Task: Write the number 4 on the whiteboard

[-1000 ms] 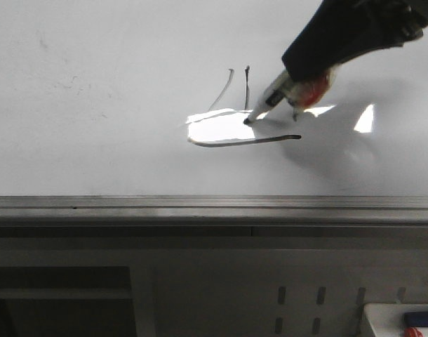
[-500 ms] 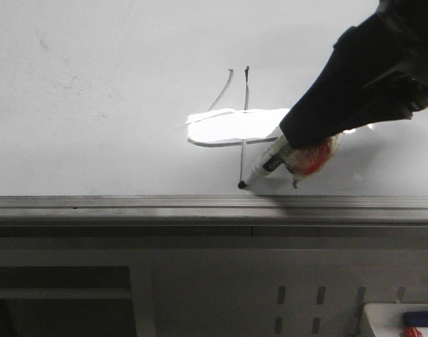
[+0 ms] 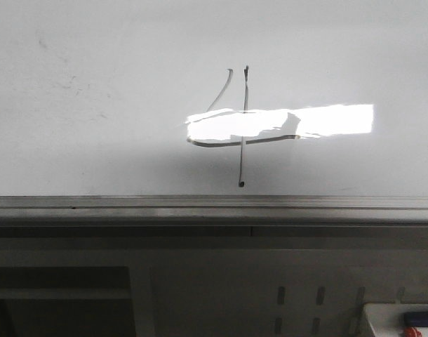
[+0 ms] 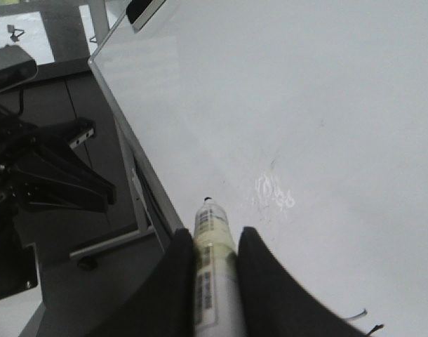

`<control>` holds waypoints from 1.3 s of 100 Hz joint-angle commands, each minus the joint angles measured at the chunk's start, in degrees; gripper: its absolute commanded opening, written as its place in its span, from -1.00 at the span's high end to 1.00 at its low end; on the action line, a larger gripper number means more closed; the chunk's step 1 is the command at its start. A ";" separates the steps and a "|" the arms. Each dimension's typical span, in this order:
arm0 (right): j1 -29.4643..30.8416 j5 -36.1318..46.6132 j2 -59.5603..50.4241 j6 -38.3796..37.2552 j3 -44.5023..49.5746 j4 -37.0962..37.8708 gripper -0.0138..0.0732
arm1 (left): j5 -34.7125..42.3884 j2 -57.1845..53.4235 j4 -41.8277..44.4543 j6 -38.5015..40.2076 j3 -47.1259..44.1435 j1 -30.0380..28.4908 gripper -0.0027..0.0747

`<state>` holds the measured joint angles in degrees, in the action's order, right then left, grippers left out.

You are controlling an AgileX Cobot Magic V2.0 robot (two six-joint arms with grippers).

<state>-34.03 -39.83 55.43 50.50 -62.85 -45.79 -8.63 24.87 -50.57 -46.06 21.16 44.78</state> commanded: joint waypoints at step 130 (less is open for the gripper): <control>-18.80 3.69 8.96 6.16 -0.64 8.56 0.83 | -39.80 30.90 17.27 0.58 37.40 0.35 0.17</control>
<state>-52.71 -39.63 65.28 56.17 -61.85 -35.88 -51.53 55.60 -29.34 -46.06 56.53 44.78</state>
